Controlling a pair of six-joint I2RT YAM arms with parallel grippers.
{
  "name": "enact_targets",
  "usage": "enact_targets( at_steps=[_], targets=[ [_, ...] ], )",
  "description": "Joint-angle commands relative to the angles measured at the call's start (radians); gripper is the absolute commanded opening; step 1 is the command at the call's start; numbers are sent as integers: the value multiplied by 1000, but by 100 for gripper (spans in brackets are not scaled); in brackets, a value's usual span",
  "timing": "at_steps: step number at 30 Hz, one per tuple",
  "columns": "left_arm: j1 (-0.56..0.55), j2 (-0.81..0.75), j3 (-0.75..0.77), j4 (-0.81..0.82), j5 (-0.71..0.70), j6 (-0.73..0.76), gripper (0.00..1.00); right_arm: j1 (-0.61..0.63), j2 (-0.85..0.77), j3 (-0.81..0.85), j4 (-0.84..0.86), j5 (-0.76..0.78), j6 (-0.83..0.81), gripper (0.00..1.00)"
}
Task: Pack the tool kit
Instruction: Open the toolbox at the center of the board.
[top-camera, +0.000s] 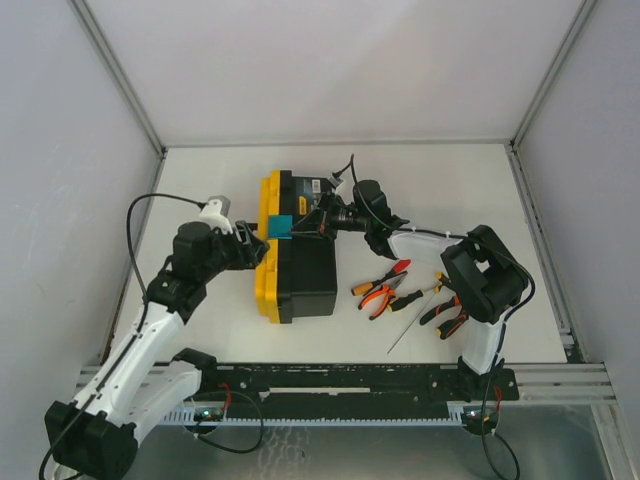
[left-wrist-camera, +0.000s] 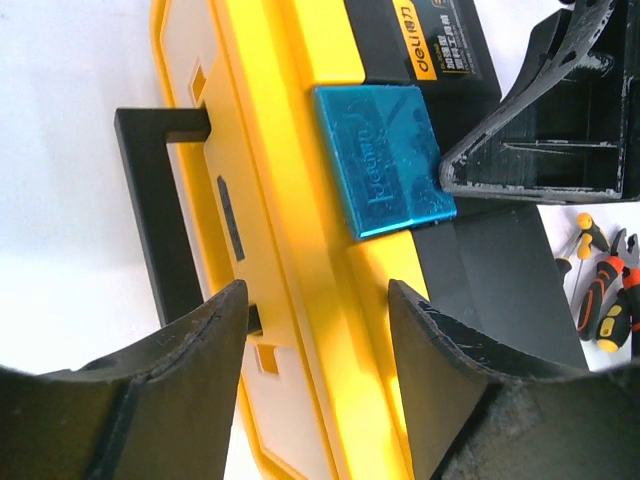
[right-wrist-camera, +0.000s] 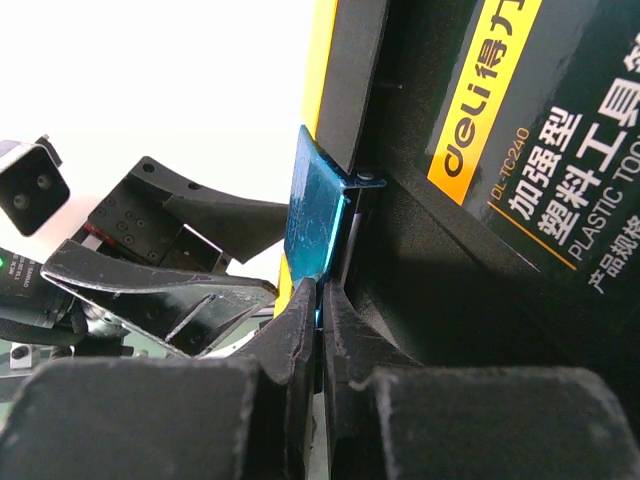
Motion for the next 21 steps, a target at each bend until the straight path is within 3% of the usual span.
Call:
enact_targets(
  at_steps=[1,4,9,12,15,21],
  targets=[
    [-3,-55,16,-126,-61,-11,59,9,-31,25,187,-23,32,0],
    [-4,-66,-10,-101,-9,-16,58,9,-31,25,194,-28,36,0],
    [-6,7,35,-113,220,43,55,9,-34,26,200,-33,42,0],
    [-7,18,69,-198,203,75,55,10,-36,25,192,-33,37,0],
    [-8,-16,77,-239,182,73,62,12,-35,26,195,-34,38,0],
    [-7,-22,75,-272,138,90,57,16,-37,25,221,-47,40,0]
  ],
)
